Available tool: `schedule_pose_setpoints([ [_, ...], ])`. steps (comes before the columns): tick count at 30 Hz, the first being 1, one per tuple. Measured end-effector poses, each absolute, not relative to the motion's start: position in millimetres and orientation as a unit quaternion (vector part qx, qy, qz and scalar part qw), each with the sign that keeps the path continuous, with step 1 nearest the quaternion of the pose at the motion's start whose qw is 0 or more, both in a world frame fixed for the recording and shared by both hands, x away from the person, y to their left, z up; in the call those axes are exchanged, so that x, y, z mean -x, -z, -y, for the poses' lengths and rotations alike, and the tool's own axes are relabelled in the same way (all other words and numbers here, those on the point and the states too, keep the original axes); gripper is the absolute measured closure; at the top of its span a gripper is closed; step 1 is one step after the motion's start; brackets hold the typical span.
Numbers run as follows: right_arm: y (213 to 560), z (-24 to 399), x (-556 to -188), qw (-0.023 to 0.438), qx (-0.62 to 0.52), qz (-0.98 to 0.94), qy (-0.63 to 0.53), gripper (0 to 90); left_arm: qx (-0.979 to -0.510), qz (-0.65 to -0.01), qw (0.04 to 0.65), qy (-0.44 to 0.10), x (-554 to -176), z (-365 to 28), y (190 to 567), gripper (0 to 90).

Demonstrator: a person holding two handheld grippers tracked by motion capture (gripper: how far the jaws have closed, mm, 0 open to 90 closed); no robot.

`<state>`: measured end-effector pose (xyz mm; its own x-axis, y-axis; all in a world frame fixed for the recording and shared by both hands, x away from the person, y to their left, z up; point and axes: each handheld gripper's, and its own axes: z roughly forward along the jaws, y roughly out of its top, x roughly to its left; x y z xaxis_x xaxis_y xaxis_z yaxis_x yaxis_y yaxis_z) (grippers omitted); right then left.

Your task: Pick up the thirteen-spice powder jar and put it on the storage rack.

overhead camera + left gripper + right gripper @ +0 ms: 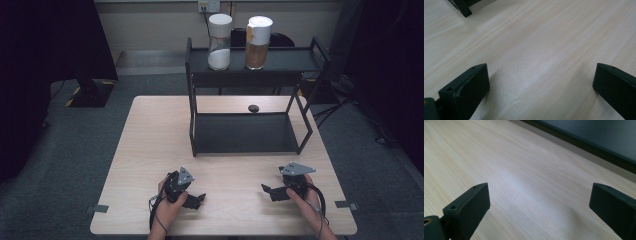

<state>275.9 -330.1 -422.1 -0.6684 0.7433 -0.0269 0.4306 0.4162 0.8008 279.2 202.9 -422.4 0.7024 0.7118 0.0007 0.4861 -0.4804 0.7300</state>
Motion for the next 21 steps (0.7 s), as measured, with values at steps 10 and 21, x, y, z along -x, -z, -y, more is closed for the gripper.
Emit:
schedule_pose_setpoints([
  [10,422.1,345.5,-270.4,0.190,-0.353,-0.828,-0.391,2.1,-0.846,-0.354,0.367,-0.154,-279.1,-203.0,422.5,0.0],
  [21,420.4,351.7,-265.2,0.197,-0.331,-0.850,-0.359,1.1,-0.846,-0.354,0.367,-0.154,-279.0,-202.9,422.5,0.0],
])
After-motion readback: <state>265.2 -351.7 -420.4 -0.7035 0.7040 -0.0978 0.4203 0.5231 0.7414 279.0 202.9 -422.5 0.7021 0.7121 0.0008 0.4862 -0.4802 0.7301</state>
